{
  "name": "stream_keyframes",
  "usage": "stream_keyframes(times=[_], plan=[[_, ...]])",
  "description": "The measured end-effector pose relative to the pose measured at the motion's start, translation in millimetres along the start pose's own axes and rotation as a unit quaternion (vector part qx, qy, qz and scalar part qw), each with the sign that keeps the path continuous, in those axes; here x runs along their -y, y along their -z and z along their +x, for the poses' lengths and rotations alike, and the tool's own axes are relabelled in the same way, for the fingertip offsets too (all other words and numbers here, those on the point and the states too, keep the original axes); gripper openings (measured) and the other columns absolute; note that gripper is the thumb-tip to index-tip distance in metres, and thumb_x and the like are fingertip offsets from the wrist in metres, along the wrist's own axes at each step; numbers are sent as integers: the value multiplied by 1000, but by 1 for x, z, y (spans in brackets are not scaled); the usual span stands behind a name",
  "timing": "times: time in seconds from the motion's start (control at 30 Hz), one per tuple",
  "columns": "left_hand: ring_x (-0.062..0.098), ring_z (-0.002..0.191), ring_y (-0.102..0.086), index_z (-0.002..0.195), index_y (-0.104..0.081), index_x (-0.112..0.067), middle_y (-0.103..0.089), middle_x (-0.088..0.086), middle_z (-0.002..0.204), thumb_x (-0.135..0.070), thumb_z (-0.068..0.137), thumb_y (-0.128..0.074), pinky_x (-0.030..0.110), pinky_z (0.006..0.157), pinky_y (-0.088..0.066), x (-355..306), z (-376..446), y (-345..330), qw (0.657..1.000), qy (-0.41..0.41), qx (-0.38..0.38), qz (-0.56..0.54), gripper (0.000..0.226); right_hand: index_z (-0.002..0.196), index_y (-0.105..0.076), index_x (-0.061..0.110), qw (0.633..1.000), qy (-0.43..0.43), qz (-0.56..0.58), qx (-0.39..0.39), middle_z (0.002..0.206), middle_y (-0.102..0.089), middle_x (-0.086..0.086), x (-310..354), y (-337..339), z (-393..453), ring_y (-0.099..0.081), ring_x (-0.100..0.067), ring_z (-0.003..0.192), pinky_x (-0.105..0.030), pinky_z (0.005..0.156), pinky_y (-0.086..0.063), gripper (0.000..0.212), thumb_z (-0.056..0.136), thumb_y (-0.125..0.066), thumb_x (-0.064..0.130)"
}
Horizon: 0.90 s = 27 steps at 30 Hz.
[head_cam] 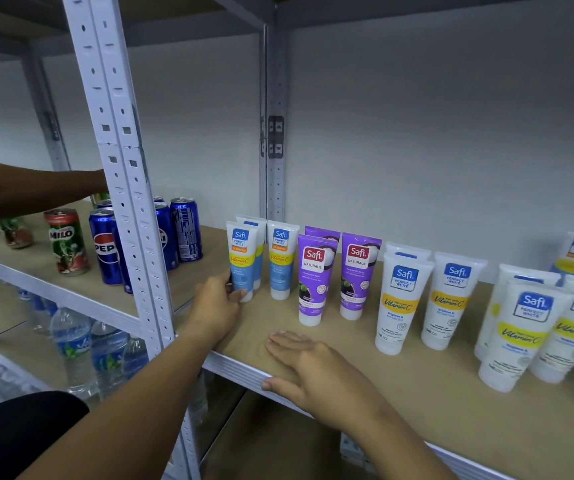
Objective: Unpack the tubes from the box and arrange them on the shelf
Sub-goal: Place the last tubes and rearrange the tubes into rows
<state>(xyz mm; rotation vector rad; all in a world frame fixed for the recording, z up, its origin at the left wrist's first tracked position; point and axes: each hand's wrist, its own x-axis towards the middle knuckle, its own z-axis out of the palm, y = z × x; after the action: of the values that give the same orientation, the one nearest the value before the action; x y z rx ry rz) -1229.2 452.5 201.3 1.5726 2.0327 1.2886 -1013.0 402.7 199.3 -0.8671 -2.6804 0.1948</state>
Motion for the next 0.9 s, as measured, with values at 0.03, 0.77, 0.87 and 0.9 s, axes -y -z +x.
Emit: stream_keyframes(times=[0.03, 0.77, 0.87, 0.9], plan=[[21, 114, -63, 130, -62, -16, -71, 4, 118, -15, 92, -67, 24, 89, -38, 0, 1, 0, 1000, 2, -1, -2, 38, 147, -39, 14, 1000, 0, -1, 0, 157, -34, 1, -1, 0, 0, -24, -10, 146, -6, 106, -1, 62, 96, -52, 48], [25, 111, -64, 127, -62, -14, -70, 7, 119, -16, 94, -64, 28, 88, -44, 4, -1, -4, 1000, 0, -11, 7, 34, 148, -39, 16, 1000, -6, 2, -5, 157, -33, 2, -2, -3, -1, -25, -10, 146, -11, 111, -9, 62, 96, -52, 48], [25, 113, -63, 128, -62, -14, -69, 7, 120, -18, 94, -64, 27, 88, -42, 5, -1, -4, 1000, 0, -13, 22, 35, 149, -37, 17, 1000, -9, -5, -4, 158, -32, 3, -3, -6, 0, -24, -9, 146, -12, 112, -8, 64, 96, -51, 49], [26, 114, -62, 129, -61, -14, -69, 7, 120, -19, 93, -64, 27, 89, -43, 5, -2, -3, 1000, -4, -14, 26, 36, 149, -37, 17, 1000, -12, -6, -3, 158, -32, 3, -3, -7, 0, -23, -9, 146, -11, 111, -8, 64, 96, -51, 50]])
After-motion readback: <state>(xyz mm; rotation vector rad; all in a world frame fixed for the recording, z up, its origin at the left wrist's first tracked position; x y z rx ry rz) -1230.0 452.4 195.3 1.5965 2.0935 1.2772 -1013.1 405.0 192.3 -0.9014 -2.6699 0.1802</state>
